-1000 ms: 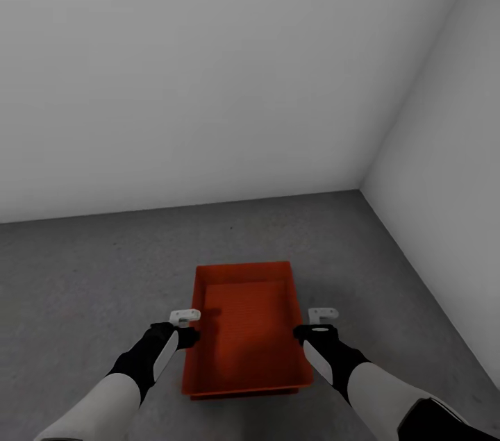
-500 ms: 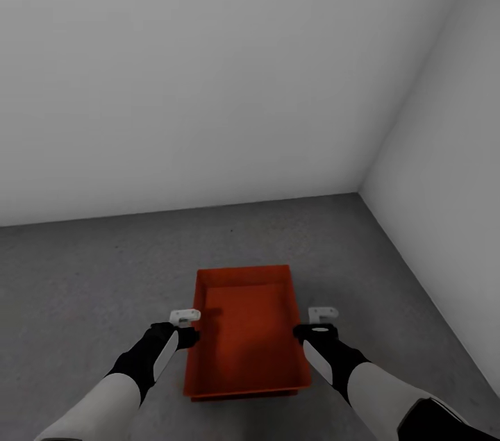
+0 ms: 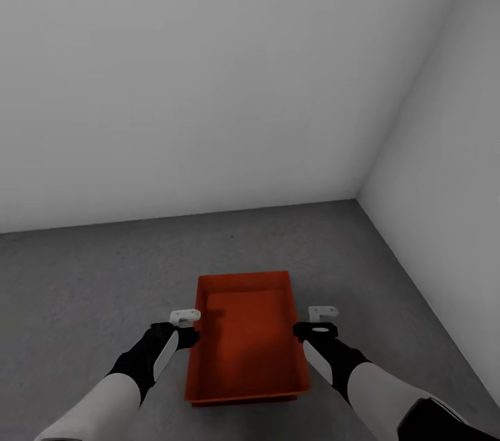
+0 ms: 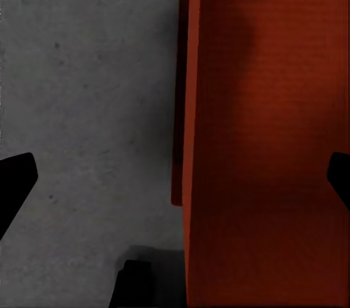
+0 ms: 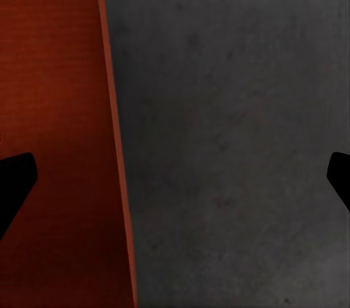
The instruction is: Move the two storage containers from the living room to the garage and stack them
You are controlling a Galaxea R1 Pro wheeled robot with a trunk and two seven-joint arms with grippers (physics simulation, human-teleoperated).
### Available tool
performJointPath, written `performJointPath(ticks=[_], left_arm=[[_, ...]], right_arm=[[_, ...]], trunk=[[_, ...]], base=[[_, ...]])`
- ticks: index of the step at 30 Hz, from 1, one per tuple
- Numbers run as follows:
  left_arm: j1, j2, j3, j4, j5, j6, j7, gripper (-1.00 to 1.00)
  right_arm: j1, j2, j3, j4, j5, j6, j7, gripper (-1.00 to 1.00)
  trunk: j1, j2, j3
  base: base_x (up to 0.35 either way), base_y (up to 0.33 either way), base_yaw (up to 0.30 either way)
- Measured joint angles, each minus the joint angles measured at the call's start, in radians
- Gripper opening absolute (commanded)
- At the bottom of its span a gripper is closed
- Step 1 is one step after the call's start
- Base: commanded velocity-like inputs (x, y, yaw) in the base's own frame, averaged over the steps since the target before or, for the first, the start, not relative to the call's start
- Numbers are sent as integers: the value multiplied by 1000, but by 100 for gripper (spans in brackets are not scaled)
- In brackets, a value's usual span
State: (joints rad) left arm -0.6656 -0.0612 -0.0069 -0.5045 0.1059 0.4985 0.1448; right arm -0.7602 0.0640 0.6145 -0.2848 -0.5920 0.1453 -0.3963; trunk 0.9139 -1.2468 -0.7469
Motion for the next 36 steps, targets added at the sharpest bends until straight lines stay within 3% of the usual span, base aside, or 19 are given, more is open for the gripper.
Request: performJointPath(ticks=[26, 36], left_arm=[[0, 0, 0, 0, 0, 0, 2, 100], [0, 1, 4, -3, -1, 0, -1, 100]], right_arm=[[0, 0, 0, 0, 0, 0, 2, 100], [0, 0, 0, 0, 0, 0, 2, 100]], trunk=[[-100, 182, 123], [-100, 182, 139]], base=[[0, 0, 0], [0, 0, 0]])
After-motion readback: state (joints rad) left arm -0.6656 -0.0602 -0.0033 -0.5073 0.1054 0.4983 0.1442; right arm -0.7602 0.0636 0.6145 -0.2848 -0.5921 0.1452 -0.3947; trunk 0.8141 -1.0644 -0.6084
